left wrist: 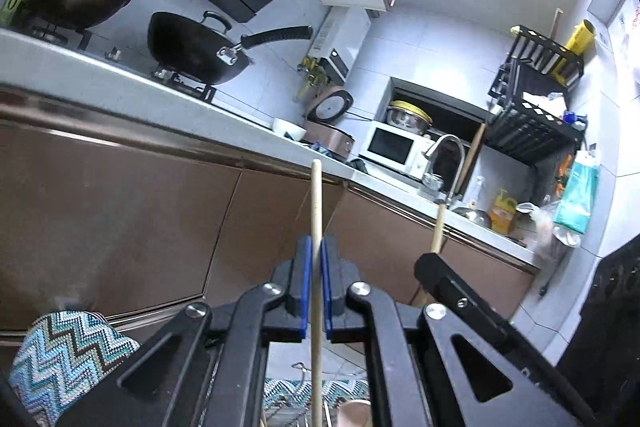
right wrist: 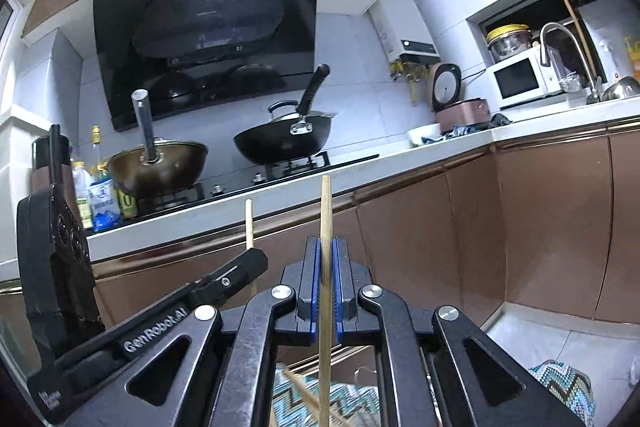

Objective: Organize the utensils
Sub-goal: 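Lift both chopsticks and carry them over the wire holder, then open both tools to drop the chopsticks into the wire holder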

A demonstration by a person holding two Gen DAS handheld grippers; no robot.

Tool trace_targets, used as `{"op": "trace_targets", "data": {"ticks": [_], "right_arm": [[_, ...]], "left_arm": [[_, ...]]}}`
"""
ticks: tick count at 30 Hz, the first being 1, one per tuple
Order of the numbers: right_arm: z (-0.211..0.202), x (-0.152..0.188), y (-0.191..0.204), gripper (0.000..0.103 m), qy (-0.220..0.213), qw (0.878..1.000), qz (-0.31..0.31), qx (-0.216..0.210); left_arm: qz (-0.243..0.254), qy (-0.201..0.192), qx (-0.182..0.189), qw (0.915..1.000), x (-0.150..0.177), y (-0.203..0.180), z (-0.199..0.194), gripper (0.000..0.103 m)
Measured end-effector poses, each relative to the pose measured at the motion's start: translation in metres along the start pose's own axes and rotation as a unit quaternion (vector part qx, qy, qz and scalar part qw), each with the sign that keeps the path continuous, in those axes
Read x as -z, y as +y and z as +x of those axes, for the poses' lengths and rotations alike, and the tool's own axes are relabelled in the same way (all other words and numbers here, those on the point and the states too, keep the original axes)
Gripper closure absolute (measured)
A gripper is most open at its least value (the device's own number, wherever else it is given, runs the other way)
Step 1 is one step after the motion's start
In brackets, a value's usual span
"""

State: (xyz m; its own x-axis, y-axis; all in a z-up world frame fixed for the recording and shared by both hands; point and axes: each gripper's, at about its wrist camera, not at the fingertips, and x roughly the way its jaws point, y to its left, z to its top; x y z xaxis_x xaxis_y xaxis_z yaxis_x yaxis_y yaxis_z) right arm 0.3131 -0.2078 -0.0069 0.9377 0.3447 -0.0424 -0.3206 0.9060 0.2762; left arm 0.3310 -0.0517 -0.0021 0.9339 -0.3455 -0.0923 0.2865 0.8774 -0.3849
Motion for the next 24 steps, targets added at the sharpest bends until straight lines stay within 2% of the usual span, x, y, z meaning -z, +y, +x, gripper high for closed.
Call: {"op": "trace_targets", "data": {"ticks": [10, 17, 21, 24], "right_arm": [[0.000, 0.042, -0.017, 0.097, -0.007, 0.999, -0.017, 0.043], [-0.011, 0.054, -0.017, 0.097, 0.001, 0.999, -0.021, 0.050], [-0.019, 0.051, -0.016, 0.094, 0.002, 0.998, -0.017, 0.053], [-0.027, 0.044, -0.014, 0.089, -0.002, 0.998, -0.017, 0.058]], "left_arm": [[0.004, -0.027, -0.040, 0.9988, 0.047, 0.018, 0.011, 0.098], [0.012, -0.035, -0.053, 0.9979, 0.064, 0.019, 0.001, 0.096], [0.018, -0.033, -0.050, 0.9980, 0.061, 0.016, -0.010, 0.084], [0.017, -0.037, -0.053, 0.9978, 0.052, 0.017, -0.020, 0.080]]}}
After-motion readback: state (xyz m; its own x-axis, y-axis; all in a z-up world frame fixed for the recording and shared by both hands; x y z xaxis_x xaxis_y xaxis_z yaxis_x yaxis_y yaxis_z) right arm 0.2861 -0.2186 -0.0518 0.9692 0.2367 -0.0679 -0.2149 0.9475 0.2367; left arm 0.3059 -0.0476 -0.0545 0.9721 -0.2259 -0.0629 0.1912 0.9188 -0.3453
